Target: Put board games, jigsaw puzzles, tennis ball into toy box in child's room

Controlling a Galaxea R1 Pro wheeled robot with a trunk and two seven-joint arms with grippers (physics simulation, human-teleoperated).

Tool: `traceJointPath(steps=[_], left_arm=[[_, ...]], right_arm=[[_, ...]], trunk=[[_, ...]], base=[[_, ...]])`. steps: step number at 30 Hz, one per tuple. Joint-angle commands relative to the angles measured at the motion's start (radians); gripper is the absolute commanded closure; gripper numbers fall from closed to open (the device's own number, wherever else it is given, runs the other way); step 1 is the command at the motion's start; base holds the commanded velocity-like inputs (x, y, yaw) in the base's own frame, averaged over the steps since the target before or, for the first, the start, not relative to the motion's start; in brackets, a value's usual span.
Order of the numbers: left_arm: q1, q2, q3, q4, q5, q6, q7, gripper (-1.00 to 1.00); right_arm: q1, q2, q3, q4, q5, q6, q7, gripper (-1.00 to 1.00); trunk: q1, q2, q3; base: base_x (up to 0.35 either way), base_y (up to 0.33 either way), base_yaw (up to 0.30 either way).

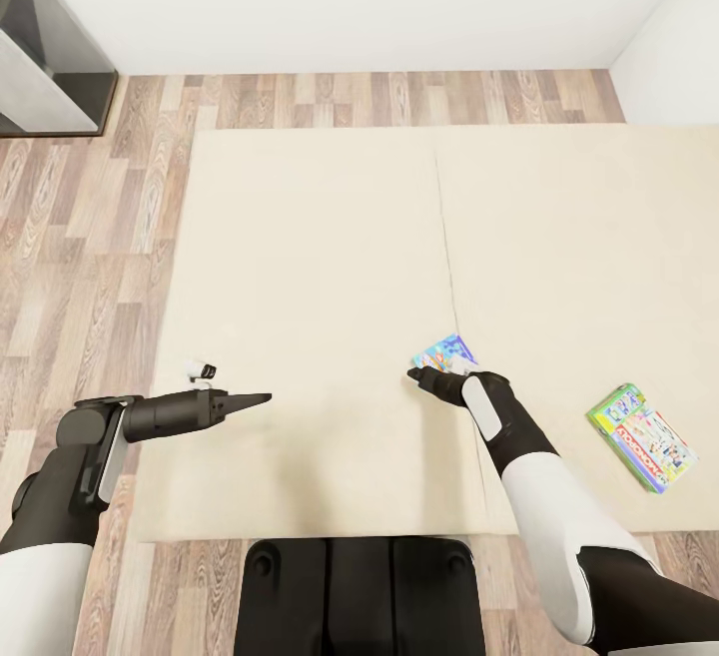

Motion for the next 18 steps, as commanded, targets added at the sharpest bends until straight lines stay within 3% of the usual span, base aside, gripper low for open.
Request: traceJointPath(steps=[1, 9, 18], left_arm=[[0.0, 0.0, 0.0, 0.0, -0.001, 0.011, -0.004, -1.0], [0.0, 0.0, 0.0, 0.0, -0.001, 0.01, -0.004, -1.0], [0.0, 0.0, 0.0, 0.0, -0.001, 0.01, -0.004, -1.0]], right_arm=[[0.0, 0.001, -0.004, -0.002, -0.01, 0.008, -0.006, -1.0], [-0.002, -0.002, -0.004, -0.012, -0.009, 0.06, -0.012, -1.0], [-0.007, -0.01, -0.005, -0.086, -0.008, 0.258, -0.019, -1.0]], trunk=[[0.001, -0.002, -0.001], [0.001, -0.002, -0.001], [0.001, -0.002, -0.001]], base=[[0.0, 0.0, 0.0], [0.0, 0.0, 0.0], [0.0, 0.0, 0.0]])
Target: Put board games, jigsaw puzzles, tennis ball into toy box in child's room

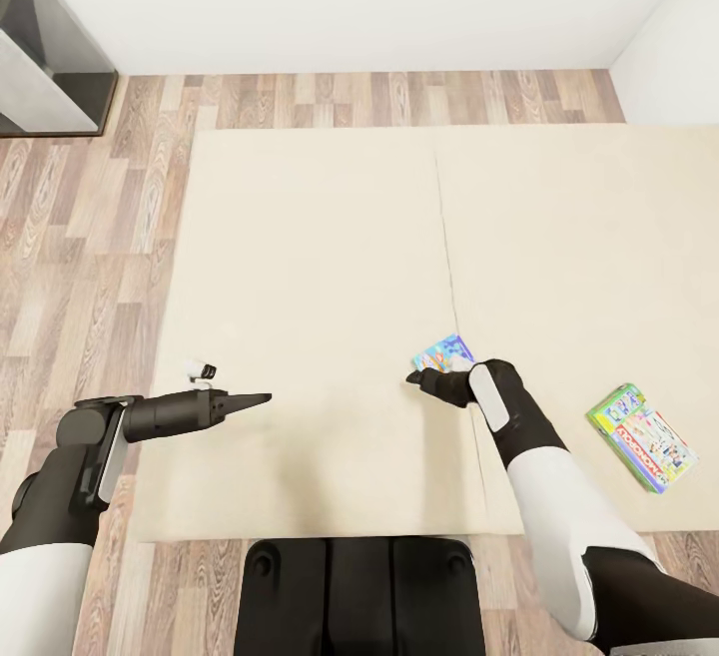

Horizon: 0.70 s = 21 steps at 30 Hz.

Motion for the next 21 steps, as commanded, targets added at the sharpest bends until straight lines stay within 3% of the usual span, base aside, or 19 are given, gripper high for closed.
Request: traceJointPath(steps=[1, 21], left_arm=[[0.0, 0.0, 0.0, 0.0, -0.001, 0.011, -0.004, -1.0], [0.0, 0.0, 0.0, 0.0, -0.001, 0.01, -0.004, -1.0]], right_arm=[[-0.001, 0.001, -0.004, -0.003, -0.009, 0.014, -0.007, -1.0], [-0.002, -0.005, -0.014, -0.174, -0.01, 0.165, -0.013, -1.0]], trunk=[[0.001, -0.002, -0.001], [0.001, -0.002, -0.001]], base=[[0.0, 0.0, 0.0], [0.0, 0.0, 0.0]])
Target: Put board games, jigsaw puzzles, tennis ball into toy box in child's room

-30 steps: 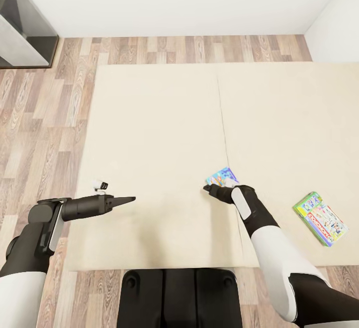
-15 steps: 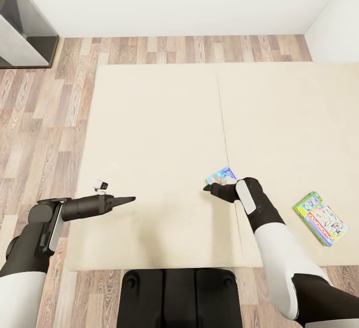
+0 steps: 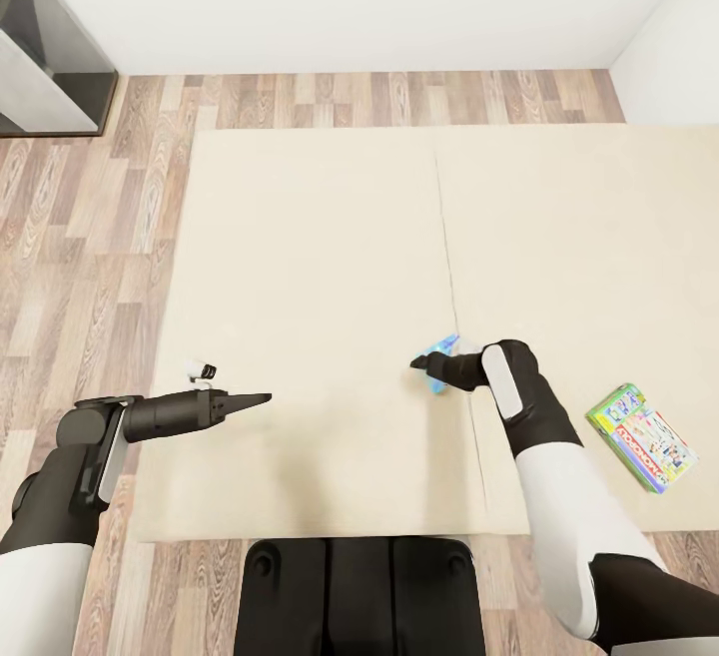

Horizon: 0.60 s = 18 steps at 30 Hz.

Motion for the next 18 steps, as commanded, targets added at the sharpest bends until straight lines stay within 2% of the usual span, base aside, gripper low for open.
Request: traceJointPath(steps=[1, 10, 14, 18], left_arm=[[0.0, 0.0, 0.0, 0.0, -0.001, 0.011, -0.004, -1.0], [0.0, 0.0, 0.0, 0.001, -0.002, 0.011, -0.004, -1.0], [0.0, 0.0, 0.0, 0.001, -0.002, 0.011, -0.004, -1.0], [0.0, 0.001, 0.002, 0.001, -0.003, 0.011, -0.004, -1.0]], right_arm=[[-0.001, 0.001, -0.004, -0.016, -0.009, 0.011, -0.008, -1.0], [-0.022, -0.001, -0.004, -0.047, -0.01, 0.025, -0.032, -1.0], [-0.041, -0.003, -0.004, -0.048, -0.01, 0.025, -0.084, -1.0], [-0.083, -0.002, -0.003, -0.041, -0.009, 0.025, -0.186, -1.0]], trunk=[[0.001, -0.002, -0.001], [0.001, -0.002, -0.001], [0.001, -0.002, -0.001], [0.001, -0.002, -0.001]], base=[[0.0, 0.0, 0.0], [0.0, 0.0, 0.0], [0.0, 0.0, 0.0], [0.0, 0.0, 0.0]])
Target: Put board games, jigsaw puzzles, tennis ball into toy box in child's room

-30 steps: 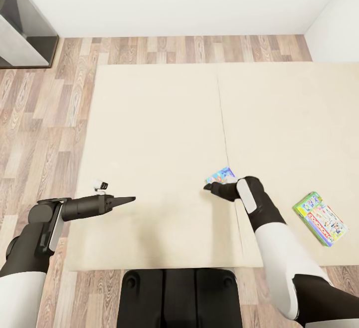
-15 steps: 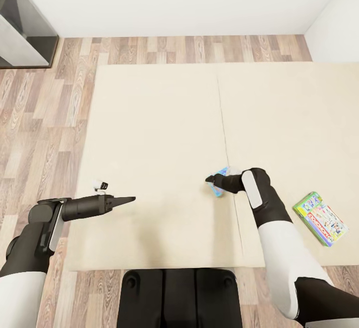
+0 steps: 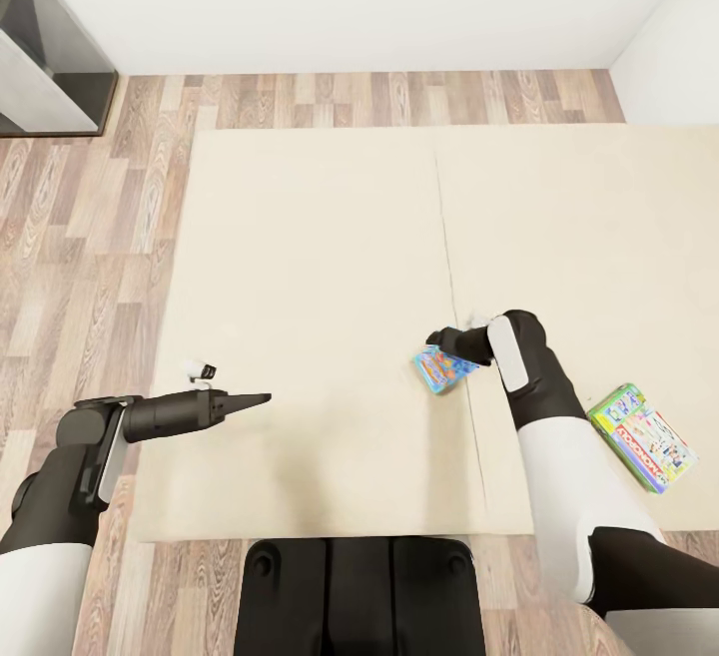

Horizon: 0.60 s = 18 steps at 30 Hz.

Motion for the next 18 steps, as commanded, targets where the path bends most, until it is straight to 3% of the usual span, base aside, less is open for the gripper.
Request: traceJointPath(steps=[1, 6, 18], left_arm=[[0.0, 0.0, 0.0, 0.0, -0.001, 0.011, -0.004, -1.0], [0.0, 0.001, 0.001, 0.0, 0.0, 0.011, -0.004, -1.0], [0.002, 0.0, -0.002, 0.0, 0.002, 0.011, -0.005, -1.0]], right_arm=[[-0.006, 0.001, -0.003, 0.0, -0.011, 0.003, -0.026, -1.0], [-0.061, 0.003, -0.001, 0.01, -0.011, -0.011, -0.098, -1.0], [-0.093, -0.001, 0.011, 0.024, -0.007, -0.059, -0.11, -1.0]], trunk=[[0.001, -0.002, -0.001], [0.001, -0.002, -0.001], [0.001, -0.002, -0.001]], base=[[0.0, 0.0, 0.0], [0.0, 0.0, 0.0], [0.0, 0.0, 0.0]])
